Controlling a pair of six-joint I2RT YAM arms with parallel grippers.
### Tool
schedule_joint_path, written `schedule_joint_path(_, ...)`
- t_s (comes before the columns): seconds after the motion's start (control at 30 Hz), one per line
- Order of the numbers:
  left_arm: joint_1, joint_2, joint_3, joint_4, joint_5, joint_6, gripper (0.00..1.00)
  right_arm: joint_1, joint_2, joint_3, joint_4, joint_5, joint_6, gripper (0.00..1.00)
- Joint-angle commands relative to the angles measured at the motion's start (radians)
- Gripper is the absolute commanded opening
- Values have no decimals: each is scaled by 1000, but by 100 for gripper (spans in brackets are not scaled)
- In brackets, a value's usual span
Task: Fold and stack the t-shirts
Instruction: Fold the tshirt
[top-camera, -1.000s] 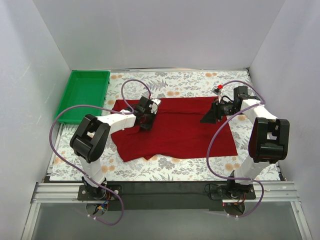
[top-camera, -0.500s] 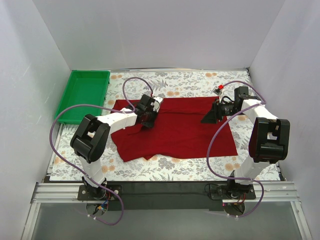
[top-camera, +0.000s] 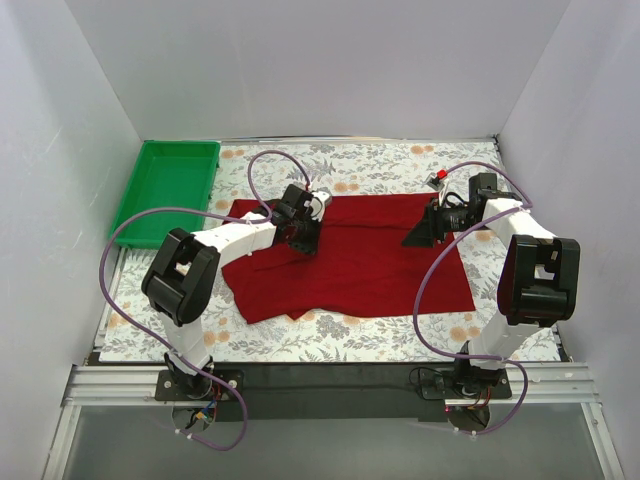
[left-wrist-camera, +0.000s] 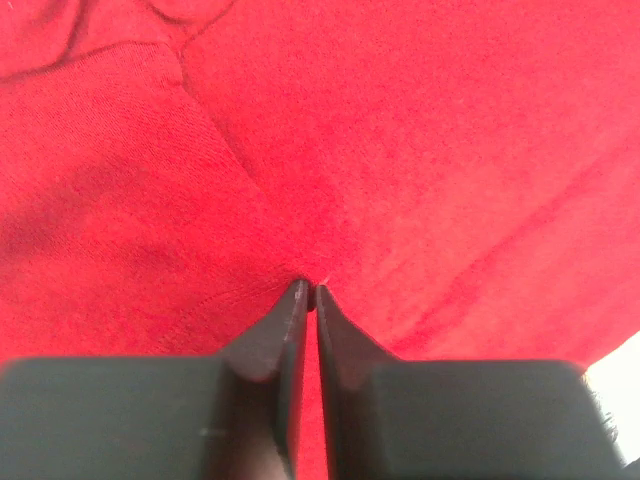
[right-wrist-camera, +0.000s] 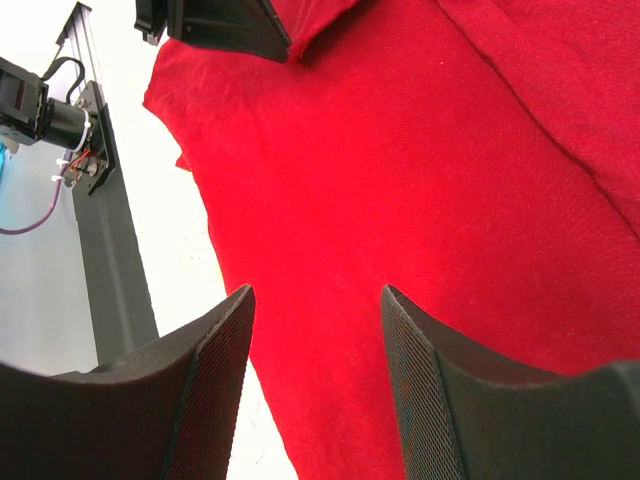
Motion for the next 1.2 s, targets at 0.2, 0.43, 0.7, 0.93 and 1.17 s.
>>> schedule_joint_path(0.2,-12,-91,32,-28,-83,-13,58,-9,-17,20,-15,30,-24,51)
schedule_joint_path(0.43,48,-347,-118,-14,-237,-148,66,-15,-130,16,-35,195,-201,54)
schedule_joint_path(0.7,114,-776,-425,-238,-326,-686,85,18,-405,-245,-349,357,-1043,69)
schedule_joint_path(0.93,120,-1007,-549,-443,-260,-1093,88,138,-503,-463,-262,362,-982,66)
schedule_joint_path(1.17,119,-958,-569,-617,-255,-1224,81,447,-571,-552,-63,385,-717,61)
